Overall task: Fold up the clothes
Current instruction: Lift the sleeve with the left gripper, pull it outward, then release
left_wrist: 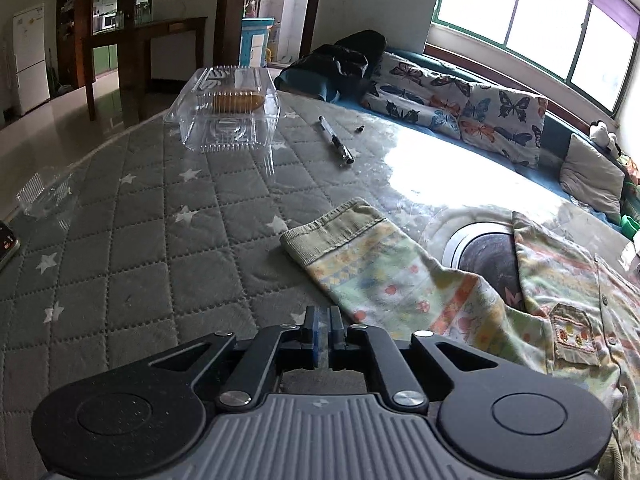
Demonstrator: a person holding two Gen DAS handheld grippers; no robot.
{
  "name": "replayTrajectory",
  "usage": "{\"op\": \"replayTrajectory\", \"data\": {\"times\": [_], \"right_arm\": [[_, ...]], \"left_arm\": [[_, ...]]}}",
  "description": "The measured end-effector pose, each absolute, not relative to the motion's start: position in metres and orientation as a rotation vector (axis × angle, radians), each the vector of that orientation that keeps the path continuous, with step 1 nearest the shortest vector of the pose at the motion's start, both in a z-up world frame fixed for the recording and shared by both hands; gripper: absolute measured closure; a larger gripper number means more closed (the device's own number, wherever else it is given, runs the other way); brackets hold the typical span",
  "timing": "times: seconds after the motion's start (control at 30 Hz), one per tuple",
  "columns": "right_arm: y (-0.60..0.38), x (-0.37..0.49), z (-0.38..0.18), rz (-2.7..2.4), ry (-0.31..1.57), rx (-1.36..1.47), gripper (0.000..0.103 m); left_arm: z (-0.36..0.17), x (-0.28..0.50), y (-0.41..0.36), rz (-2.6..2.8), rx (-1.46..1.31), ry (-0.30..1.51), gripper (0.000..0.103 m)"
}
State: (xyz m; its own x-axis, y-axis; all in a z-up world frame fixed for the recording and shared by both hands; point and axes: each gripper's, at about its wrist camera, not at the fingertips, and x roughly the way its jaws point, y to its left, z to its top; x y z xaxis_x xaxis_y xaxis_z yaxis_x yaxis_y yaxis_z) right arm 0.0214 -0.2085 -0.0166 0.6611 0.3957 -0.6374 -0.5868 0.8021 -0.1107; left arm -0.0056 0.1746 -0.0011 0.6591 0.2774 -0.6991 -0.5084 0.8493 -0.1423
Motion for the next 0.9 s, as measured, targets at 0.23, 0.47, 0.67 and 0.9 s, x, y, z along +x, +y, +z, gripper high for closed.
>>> {"op": "replayTrajectory", "data": {"times": [0.23, 0.47, 0.67, 0.9], "right_arm": [[-0.192, 0.015, -0.033, 0.624, 0.685, -0.350, 0.004], [-0.193, 0.018, -0.036, 0.624, 0.708, -0.318, 0.003], [-0.196, 0.021, -0.037, 0.632, 0.732, -0.288, 0.003], [-0.194, 0.025, -0.029, 0.628, 0.703, -0.294, 0.003]], "left_arm": [[-0.003, 0.007, 0.180, 0.476, -0.331, 0.724, 0.058], [-0.009, 0.043, 0.197, 0.527, -0.296, 0.733, 0.051], [-0.021, 0.062, 0.205, 0.572, -0.258, 0.740, 0.058], [-0.021, 0.058, 0.200, 0.547, -0.232, 0.715, 0.094]]}}
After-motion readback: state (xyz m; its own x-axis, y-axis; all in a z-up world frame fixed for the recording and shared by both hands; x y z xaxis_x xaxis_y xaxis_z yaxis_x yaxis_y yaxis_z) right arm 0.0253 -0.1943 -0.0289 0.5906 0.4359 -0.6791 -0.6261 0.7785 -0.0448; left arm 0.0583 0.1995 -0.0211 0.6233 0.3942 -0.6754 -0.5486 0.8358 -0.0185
